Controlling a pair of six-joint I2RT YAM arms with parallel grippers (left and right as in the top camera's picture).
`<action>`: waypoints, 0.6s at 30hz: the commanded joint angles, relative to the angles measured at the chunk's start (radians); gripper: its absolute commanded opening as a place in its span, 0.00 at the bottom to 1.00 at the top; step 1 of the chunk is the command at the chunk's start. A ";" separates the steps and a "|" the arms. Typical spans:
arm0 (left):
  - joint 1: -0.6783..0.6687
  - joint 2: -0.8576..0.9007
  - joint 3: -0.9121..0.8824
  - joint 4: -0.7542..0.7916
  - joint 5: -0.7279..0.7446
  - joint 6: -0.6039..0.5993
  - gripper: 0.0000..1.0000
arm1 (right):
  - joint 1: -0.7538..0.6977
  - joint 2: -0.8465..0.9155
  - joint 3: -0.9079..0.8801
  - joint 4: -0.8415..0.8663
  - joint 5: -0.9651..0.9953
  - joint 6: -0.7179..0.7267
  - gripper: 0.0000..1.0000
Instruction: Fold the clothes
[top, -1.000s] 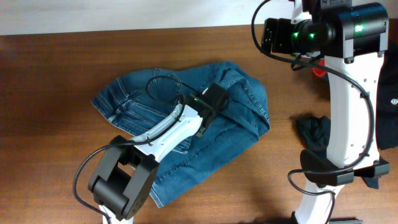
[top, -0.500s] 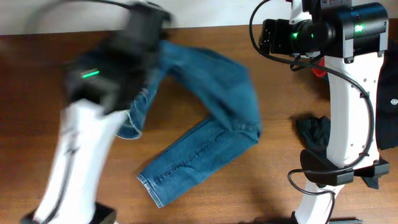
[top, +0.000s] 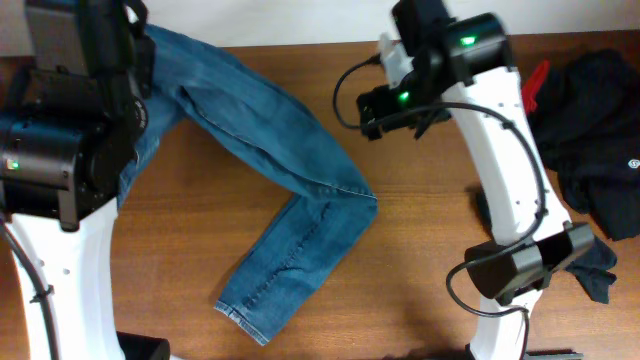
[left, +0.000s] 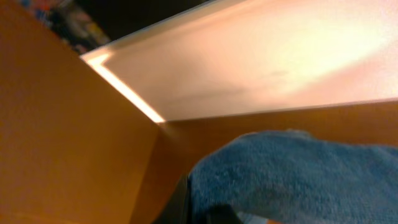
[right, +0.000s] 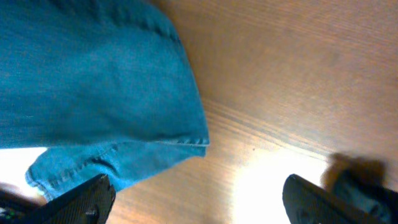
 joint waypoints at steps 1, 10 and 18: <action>0.050 -0.021 0.031 0.069 -0.077 -0.002 0.00 | 0.029 0.011 -0.107 0.035 -0.007 -0.019 0.91; 0.152 -0.021 0.192 0.169 -0.076 -0.112 0.00 | 0.163 0.011 -0.301 0.158 -0.253 -0.209 0.91; 0.152 -0.019 0.248 0.215 -0.058 -0.108 0.00 | 0.411 0.015 -0.576 0.597 -0.271 -0.002 0.59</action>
